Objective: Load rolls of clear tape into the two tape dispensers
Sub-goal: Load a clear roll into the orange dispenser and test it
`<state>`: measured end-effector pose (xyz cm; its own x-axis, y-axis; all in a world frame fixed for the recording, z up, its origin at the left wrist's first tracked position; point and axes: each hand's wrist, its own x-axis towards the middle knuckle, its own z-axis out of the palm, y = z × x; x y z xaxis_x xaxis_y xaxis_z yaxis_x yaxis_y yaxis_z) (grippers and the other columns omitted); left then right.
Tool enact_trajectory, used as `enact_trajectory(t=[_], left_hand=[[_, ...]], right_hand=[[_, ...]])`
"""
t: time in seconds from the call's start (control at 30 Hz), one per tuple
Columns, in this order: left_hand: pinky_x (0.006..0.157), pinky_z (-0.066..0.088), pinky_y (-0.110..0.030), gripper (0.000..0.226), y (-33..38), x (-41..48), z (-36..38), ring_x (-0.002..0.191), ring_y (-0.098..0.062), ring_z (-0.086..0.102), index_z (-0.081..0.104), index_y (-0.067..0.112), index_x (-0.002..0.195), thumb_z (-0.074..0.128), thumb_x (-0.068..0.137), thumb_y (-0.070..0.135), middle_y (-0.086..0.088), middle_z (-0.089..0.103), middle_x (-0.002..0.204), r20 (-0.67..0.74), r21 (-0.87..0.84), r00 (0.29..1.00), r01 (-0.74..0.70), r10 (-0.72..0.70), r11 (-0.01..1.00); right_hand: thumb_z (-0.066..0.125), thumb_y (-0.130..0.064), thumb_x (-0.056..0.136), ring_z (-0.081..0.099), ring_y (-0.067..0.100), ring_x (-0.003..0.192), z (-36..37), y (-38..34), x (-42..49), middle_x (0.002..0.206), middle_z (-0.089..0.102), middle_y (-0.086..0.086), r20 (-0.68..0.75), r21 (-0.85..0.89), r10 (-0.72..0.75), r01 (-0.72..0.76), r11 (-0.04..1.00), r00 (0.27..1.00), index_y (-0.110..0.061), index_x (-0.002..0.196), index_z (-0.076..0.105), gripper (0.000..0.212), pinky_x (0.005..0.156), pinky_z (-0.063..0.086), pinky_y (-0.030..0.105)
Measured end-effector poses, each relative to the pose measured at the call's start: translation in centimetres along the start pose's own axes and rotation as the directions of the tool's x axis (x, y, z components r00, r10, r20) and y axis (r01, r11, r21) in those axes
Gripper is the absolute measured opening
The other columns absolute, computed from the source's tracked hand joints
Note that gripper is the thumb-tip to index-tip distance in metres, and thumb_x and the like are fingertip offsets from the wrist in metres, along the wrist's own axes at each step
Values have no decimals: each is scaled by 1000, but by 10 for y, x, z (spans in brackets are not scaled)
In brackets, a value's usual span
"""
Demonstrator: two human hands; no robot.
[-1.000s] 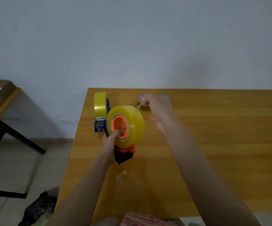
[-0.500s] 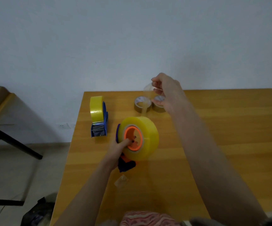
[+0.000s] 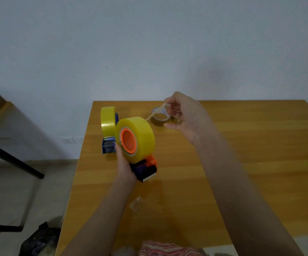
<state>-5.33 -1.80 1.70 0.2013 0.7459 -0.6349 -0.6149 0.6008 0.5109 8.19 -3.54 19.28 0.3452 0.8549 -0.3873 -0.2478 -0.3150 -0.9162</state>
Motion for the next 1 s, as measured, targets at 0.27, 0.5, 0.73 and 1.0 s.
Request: enact_trajectory(t=[0.27, 0.5, 0.73, 1.0], left_hand=[[93, 48, -53, 66, 8, 6, 7, 97, -30, 63, 57, 19, 127, 40, 86, 67, -9, 64, 115, -88, -136, 994, -81, 70, 987], [60, 58, -41, 30, 19, 8, 2, 81, -26, 64, 64, 20, 104, 58, 86, 44, -7, 67, 97, -71, -169, 994, -96, 85, 981], [46, 55, -28, 19, 23, 4, -6, 57, -19, 67, 63, 12, 88, 51, 93, 25, -4, 70, 66, -75, -8, 994, -84, 84, 996], [74, 51, -44, 28, 12, 8, -40, 90, -29, 62, 58, 8, 116, 54, 92, 23, -14, 63, 109, -145, 220, 982, -88, 122, 972]], right_hand=[[58, -14, 84, 52, 13, 82, -10, 50, -23, 69, 53, -3, -4, -61, 63, -63, 996, 998, -15, 63, 56, 20, 90, 48, 45], [52, -13, 85, 54, 14, 82, -13, 78, -27, 72, 56, -1, 35, -84, 151, -147, 986, 988, -15, 55, 47, 30, 87, 48, 40], [53, -13, 89, 58, 12, 62, -14, 47, -19, 57, 64, -1, 107, 7, 53, -54, 999, 993, -11, 58, 53, 30, 82, 53, 34], [46, -8, 88, 40, 9, 39, -17, -32, -3, 43, 41, -5, 15, 375, -122, 107, 921, 992, -15, 57, 45, 32, 57, 48, 25]])
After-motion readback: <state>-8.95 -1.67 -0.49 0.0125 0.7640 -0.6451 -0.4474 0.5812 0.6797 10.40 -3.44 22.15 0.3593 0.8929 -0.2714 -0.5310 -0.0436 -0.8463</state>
